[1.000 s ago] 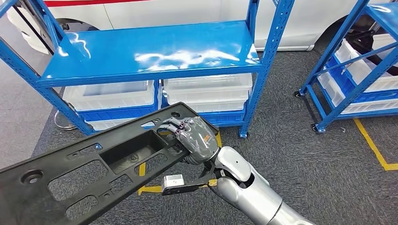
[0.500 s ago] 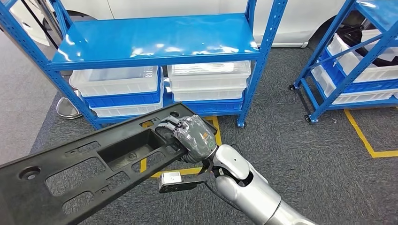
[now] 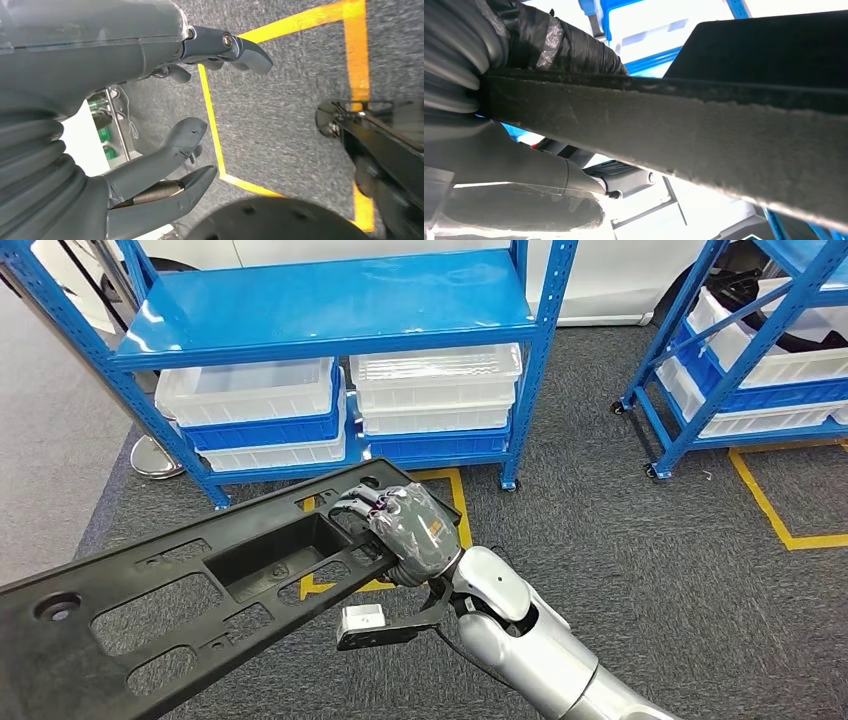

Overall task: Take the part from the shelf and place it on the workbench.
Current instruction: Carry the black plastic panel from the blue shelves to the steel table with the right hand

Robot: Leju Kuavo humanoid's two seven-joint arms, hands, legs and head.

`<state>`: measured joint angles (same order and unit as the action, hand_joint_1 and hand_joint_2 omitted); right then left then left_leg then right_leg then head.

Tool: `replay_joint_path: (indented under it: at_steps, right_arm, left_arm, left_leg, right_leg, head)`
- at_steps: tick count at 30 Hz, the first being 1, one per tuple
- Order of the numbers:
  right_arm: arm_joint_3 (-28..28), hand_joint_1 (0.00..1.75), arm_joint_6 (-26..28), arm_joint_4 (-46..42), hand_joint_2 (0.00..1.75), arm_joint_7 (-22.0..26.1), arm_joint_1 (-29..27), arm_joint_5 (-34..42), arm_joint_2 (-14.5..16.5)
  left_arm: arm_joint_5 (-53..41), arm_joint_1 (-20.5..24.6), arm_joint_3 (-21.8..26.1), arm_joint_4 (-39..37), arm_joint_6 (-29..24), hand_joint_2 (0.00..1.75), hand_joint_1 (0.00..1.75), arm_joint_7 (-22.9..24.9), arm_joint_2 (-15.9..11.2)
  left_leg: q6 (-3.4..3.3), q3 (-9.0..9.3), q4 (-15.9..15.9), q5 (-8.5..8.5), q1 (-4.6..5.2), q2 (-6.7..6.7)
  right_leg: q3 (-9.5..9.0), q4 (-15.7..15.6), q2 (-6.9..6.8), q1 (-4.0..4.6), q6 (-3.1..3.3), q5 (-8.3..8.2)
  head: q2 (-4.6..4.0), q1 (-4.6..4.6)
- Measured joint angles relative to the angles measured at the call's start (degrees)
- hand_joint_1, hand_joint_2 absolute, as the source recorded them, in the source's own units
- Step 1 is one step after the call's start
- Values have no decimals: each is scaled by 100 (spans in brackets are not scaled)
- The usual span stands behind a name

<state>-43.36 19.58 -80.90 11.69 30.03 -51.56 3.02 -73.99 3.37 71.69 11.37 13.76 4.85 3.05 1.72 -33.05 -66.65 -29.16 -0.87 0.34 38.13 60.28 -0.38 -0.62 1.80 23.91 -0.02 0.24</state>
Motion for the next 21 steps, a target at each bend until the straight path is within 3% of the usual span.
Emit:
replay_joint_path:
  at_steps: [1,3,5,6,7,8,10,11,12,13,15,17,19,21]
  right_arm:
    - [0,175,0,-2,175,-2,3,1,3]
    - [-2,175,0,-5,175,-1,12,3,11]
    - [-7,175,0,-3,175,2,20,5,14]
    - [-8,175,0,-1,175,1,23,7,13]
    - [-9,175,-1,1,175,-3,25,8,9]
    - [-10,175,-2,3,175,-6,27,10,6]
    - [-12,175,-6,4,175,-10,27,16,1]
    - [-13,175,-9,7,175,-11,27,19,-2]
    - [-13,175,-13,10,175,-13,26,20,-6]
    - [-13,175,-19,12,175,-15,27,20,-9]
    - [-14,175,-33,13,175,-15,35,20,-9]
    - [-17,175,-44,9,175,-15,54,21,-3]
    - [-19,175,-60,7,175,-19,74,23,2]
    - [-20,175,-80,9,175,-28,85,27,3]
  left_arm:
    - [0,6,0,0,-2,175,0,-1,-3]
    - [0,13,1,0,-3,175,0,-2,-6]
    - [0,14,2,0,-3,175,0,-2,-5]
    - [0,17,2,-1,-3,175,0,-2,-4]
    - [0,20,2,-1,-2,175,0,-2,-3]
    - [0,22,3,-2,-2,175,0,-2,-2]
    - [0,19,4,-2,-1,175,0,-2,-1]
    - [0,17,5,-2,-1,175,0,-3,-1]
    - [1,15,6,-2,-1,175,0,-4,-1]
    - [2,14,7,-2,-1,175,0,-7,-1]
    - [8,15,8,-2,-1,175,0,-10,2]
    - [37,13,12,-2,0,175,0,-11,15]
    - [77,10,26,-2,3,175,0,-15,25]
    - [97,9,44,-2,-1,175,0,-21,22]
  left_leg:
    - [-30,301,434,-18,12,-13]
    - [-88,593,942,-121,49,-37]
    - [-156,550,1019,-28,54,-31]
    - [-201,511,1043,39,46,-18]
    - [-253,454,1060,118,36,-2]
    - [-296,382,1066,194,28,13]
    - [-345,190,1031,325,52,27]
    - [-349,84,1003,384,63,29]
    - [-349,-23,970,437,73,31]
    - [-344,-129,931,486,82,31]
    - [-325,-308,851,564,91,29]
    - [-282,-416,796,628,100,30]
    - [-211,-454,804,704,94,33]
    - [-141,-491,799,707,84,26]
  right_leg:
    - [39,4,3,4,-28,-54]
    - [63,-30,1,5,-95,-171]
    - [75,-85,0,0,-167,-270]
    - [107,-61,6,-3,-199,-207]
    - [160,51,13,-4,-223,-28]
    - [238,284,18,-7,-239,254]
    - [406,992,24,-11,-257,813]
    - [442,1311,24,-10,-262,919]
    - [410,1490,25,-10,-261,887]
    - [284,1474,25,-8,-250,752]
    - [-215,914,25,14,-188,537]
    - [-714,172,19,57,-123,626]
    - [-870,-157,13,92,-82,720]
    - [-843,-232,15,59,-33,625]
  head:
    - [0,1]
    - [1,2]
    - [1,3]
    - [0,3]
    - [-1,4]
    - [-1,6]
    - [-1,6]
    - [0,5]
    - [0,5]
    - [0,5]
    - [0,4]
    - [0,3]
    - [-1,4]
    - [-1,4]
